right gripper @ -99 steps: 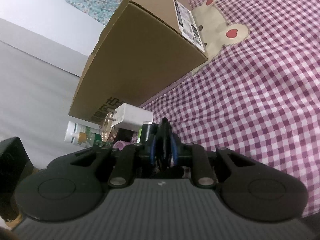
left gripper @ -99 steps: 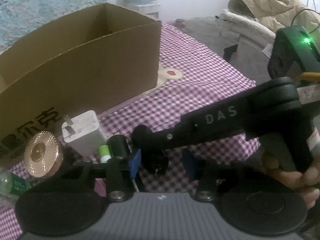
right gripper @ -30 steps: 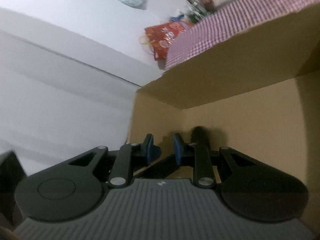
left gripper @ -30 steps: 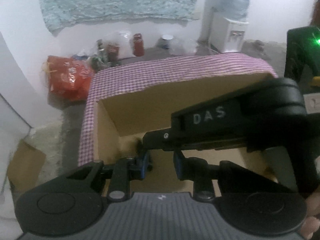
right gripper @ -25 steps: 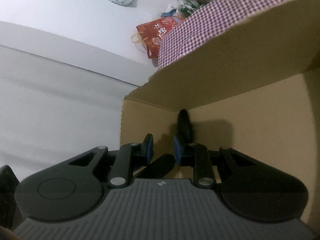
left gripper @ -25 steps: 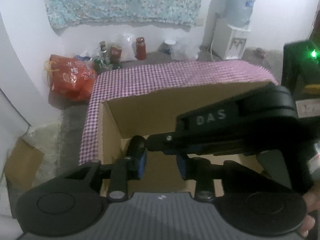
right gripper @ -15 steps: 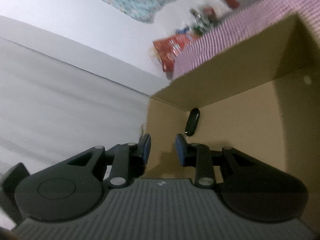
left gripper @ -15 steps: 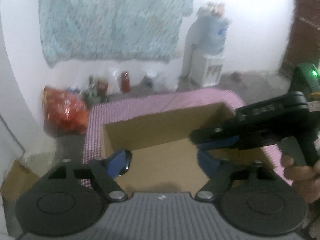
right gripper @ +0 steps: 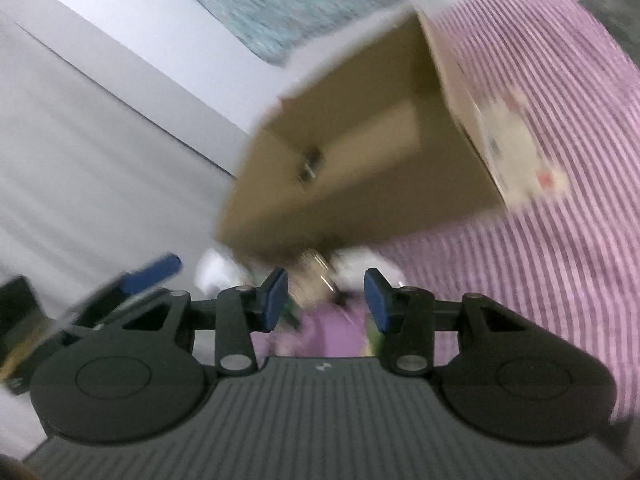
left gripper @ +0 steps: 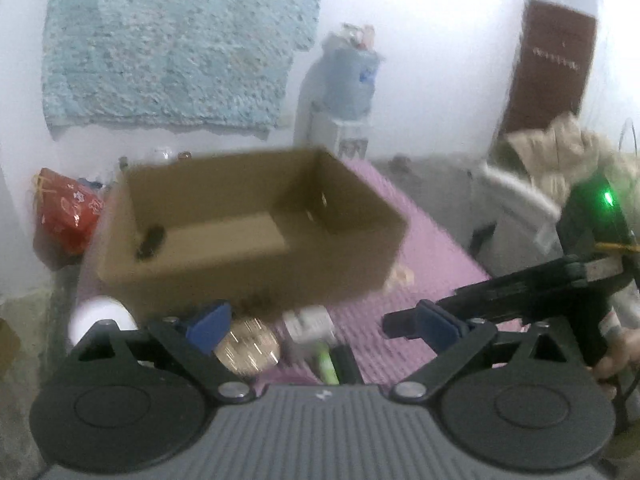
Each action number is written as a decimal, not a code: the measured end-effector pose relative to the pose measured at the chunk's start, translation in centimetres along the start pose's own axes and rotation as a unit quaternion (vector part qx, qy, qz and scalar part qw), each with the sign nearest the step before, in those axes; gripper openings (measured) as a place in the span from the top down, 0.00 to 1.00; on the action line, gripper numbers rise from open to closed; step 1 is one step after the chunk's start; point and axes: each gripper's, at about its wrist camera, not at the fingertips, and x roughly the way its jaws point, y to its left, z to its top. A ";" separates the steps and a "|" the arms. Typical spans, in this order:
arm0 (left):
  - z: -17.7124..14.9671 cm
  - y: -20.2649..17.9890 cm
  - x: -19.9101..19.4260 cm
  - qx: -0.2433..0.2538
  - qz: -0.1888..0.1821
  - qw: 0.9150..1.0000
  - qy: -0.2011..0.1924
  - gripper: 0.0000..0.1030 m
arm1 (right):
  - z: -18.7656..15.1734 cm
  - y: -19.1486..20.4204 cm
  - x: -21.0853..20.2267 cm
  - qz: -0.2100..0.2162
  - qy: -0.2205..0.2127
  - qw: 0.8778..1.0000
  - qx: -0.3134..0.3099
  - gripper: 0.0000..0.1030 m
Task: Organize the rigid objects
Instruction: 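Bring the right gripper back to the upright black battery, then close the right gripper around the black battery, then carry the black battery into the box and open the right gripper, then bring the right gripper back to the green battery, then close the right gripper around the green battery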
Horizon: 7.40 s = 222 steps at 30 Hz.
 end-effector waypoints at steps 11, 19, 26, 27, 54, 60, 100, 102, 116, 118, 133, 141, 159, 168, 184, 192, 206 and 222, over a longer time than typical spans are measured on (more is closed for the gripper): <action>-4.9 -3.8 5.0 0.060 0.009 0.996 0.071 0.42 | -3.5 0.3 5.2 -0.098 0.007 0.993 -0.066 0.69; -5.5 -4.0 5.5 0.073 0.002 0.995 0.072 0.44 | -3.1 0.3 7.6 -0.102 0.023 0.991 -0.079 0.76; -5.2 -4.2 5.6 0.068 -0.010 0.995 0.066 0.44 | -3.0 -0.3 7.2 -0.109 0.018 0.991 -0.068 0.80; -5.2 -4.3 5.7 0.068 -0.015 0.995 0.066 0.44 | -3.0 -0.5 6.8 -0.110 0.016 0.992 -0.064 0.80; -3.6 -6.5 12.4 0.044 -0.093 0.986 0.129 0.48 | -5.0 -8.0 1.4 -0.032 -0.007 0.996 0.088 0.80; -3.4 -7.6 12.8 0.083 -0.070 0.986 0.126 0.49 | -4.7 -8.3 1.2 -0.023 0.000 0.996 0.092 0.80; 1.0 -7.5 6.5 0.080 -0.065 0.994 0.047 0.59 | -3.5 -2.0 -3.1 0.013 -0.083 0.996 0.038 0.78; 1.8 -7.2 6.0 0.075 -0.060 0.995 0.038 0.60 | -2.8 -1.0 -3.4 0.019 -0.089 0.996 0.026 0.78; 12.8 0.7 5.9 0.002 -0.004 0.999 0.048 0.60 | 9.1 7.3 1.0 0.066 -0.043 0.995 -0.057 0.78; 14.4 3.1 7.5 -0.021 -0.005 0.996 0.082 0.60 | 11.7 8.0 3.3 0.068 -0.015 0.996 -0.056 0.78; 14.1 13.8 17.9 -0.120 0.068 0.955 0.263 0.57 | 18.8 5.8 20.9 0.032 0.166 0.984 0.062 0.73; 14.9 14.2 16.1 -0.122 0.086 0.961 0.231 0.45 | 18.5 5.1 18.4 0.040 0.158 0.984 0.079 0.55; 15.0 9.2 2.3 -0.079 0.051 0.989 0.114 0.33 | 15.4 3.5 1.2 0.122 0.053 0.988 0.072 0.48; 8.1 4.9 -0.9 -0.067 -0.015 0.996 0.064 0.21 | 7.1 0.0 -4.8 0.115 -0.002 0.991 0.061 0.44; -2.0 -2.4 3.6 0.040 -0.016 0.997 0.069 0.38 | -2.7 -0.9 1.6 -0.037 0.002 0.999 0.006 0.47; -3.3 -3.2 4.7 0.069 -0.028 0.994 0.074 0.44 | -1.8 1.8 5.8 -0.108 0.028 0.991 -0.077 0.65; -3.9 -2.1 5.4 0.055 -0.028 0.995 0.084 0.50 | -1.0 3.6 10.0 -0.152 0.047 0.976 -0.149 0.80; -3.5 -5.2 6.0 0.096 -0.037 0.990 0.093 0.47 | -2.5 1.0 6.5 -0.172 0.013 0.973 -0.156 0.81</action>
